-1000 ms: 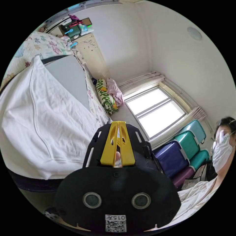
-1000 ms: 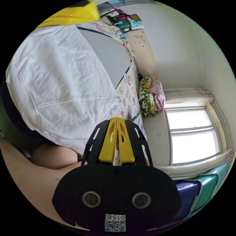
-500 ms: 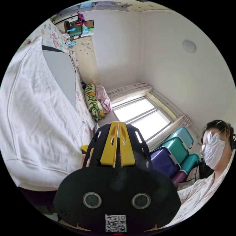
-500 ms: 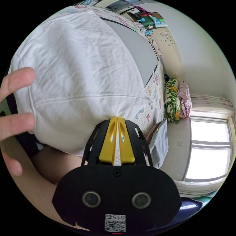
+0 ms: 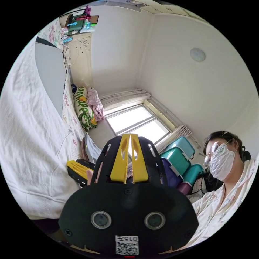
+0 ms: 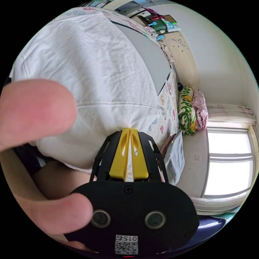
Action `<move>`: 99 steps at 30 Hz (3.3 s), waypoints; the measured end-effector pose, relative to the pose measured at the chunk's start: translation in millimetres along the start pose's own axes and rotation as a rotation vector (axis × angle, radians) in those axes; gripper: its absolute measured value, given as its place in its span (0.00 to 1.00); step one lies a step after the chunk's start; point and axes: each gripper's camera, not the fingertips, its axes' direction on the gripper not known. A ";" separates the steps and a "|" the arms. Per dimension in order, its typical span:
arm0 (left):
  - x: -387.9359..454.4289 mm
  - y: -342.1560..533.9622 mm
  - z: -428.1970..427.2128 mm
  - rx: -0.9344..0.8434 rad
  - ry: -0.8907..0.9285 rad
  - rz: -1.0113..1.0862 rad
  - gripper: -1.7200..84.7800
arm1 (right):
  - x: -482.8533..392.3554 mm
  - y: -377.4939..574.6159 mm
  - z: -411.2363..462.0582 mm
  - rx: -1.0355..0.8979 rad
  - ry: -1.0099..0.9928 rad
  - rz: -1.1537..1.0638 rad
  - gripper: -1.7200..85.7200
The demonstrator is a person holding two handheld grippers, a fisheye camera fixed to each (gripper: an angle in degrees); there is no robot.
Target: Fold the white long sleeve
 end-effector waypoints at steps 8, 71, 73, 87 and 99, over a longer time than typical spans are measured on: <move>-6.8 -25.6 -26.3 0.014 0.013 -0.011 0.01 | 18.3 31.1 31.7 0.000 0.026 0.001 0.01; -10.8 -83.9 1.9 0.022 0.009 -0.131 0.01 | 99.2 90.5 126.1 -0.029 0.097 -0.113 0.01; -8.8 -83.1 0.9 0.025 0.006 -0.136 0.01 | 97.1 88.4 127.6 -0.030 0.098 -0.115 0.01; 14.0 -74.4 -6.8 0.020 0.006 -0.140 0.01 | 74.2 67.7 136.6 -0.026 0.097 -0.109 0.01; 33.2 -54.5 -15.8 0.020 0.014 -0.150 0.01 | 44.4 42.8 138.3 -0.025 0.095 -0.104 0.01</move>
